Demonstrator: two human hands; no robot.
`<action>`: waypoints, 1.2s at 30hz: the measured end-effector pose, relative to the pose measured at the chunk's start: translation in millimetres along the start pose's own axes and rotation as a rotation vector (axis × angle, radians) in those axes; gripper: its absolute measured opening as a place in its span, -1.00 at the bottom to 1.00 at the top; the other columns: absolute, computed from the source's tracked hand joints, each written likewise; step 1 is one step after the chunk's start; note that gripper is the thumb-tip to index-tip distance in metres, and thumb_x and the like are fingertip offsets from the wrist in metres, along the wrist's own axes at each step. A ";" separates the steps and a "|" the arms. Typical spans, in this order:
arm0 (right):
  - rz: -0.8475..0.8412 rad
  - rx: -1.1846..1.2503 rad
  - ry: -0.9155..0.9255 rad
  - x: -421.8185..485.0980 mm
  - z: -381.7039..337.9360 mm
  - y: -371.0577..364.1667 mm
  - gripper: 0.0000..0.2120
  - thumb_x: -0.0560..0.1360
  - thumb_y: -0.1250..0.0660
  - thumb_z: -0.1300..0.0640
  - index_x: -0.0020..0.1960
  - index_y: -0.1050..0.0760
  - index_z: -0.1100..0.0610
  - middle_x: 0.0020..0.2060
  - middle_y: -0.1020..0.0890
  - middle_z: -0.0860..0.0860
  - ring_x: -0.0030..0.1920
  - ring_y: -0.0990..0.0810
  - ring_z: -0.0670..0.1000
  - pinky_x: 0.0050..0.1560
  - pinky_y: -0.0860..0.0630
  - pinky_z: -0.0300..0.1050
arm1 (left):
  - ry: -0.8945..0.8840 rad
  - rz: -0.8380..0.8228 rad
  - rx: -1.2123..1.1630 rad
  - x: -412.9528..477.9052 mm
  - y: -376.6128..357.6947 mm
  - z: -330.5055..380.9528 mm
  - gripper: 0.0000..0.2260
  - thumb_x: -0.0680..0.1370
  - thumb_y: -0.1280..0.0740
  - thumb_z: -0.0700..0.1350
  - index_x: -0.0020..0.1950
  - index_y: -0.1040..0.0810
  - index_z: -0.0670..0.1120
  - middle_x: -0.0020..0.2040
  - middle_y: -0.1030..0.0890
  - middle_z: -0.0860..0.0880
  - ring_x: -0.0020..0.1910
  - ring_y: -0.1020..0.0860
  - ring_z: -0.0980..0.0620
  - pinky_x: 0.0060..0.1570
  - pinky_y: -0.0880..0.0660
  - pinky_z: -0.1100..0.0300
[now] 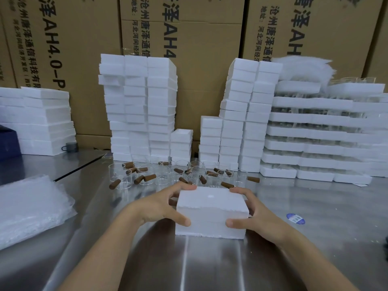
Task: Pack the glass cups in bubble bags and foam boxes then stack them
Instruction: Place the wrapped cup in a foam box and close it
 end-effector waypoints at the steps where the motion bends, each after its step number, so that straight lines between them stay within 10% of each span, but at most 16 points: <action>1: -0.012 -0.005 -0.002 -0.6 -0.8 -0.7 -0.15 0.25 -0.75 0.05 0.38 -0.39 -0.33 0.18 -0.67 -0.21 0.19 -0.65 -0.15 0.18 -0.60 -0.20 | 0.006 -0.006 -0.008 -0.7 -0.3 -0.7 -0.21 0.38 -0.70 -0.25 0.42 -0.50 0.37 0.39 -0.55 0.09 0.29 -0.55 0.19 -0.05 -0.52 0.53; 8: -0.036 -0.032 0.012 -3.5 -3.2 -1.8 -0.08 0.30 -0.70 0.31 0.46 -0.34 -0.20 0.17 -0.66 -0.22 0.17 -0.63 -0.21 0.11 -0.55 -0.33 | -0.004 -0.002 -0.038 -2.1 -2.1 0.6 -0.21 0.39 -0.68 -0.27 0.44 -0.50 0.33 0.40 -0.57 0.05 0.35 -0.54 0.10 0.01 -0.54 0.49; 26: -0.179 0.186 -0.054 -7.8 -16.5 -4.9 -0.17 0.31 -0.73 0.05 0.36 -0.38 -0.48 0.38 -0.59 -0.13 0.34 -0.62 0.01 0.29 -0.59 -0.02 | 0.018 -0.018 -0.383 -9.4 3.7 -1.5 -0.36 0.37 -0.63 -0.31 0.42 -0.65 0.04 0.37 -0.66 -0.18 0.37 -0.63 -0.20 0.36 -0.59 -0.08; 36: 0.045 0.285 0.116 -5.5 -34.6 -2.5 -0.22 0.27 -0.68 0.07 0.40 -0.46 -0.22 0.28 -0.67 -0.01 0.27 -0.67 0.09 0.32 -0.59 0.23 | -0.079 0.117 -0.603 -3.4 2.7 12.0 -0.20 0.30 -0.75 0.05 0.48 -0.53 0.34 0.36 -0.69 -0.03 0.32 -0.66 -0.18 0.40 -0.57 -0.15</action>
Point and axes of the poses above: each hand's wrist, its own x-axis towards the middle knuckle, its own y-axis out of the back of the hand, z = x × y, the point moved 4 cm from there along x, towards the middle knuckle
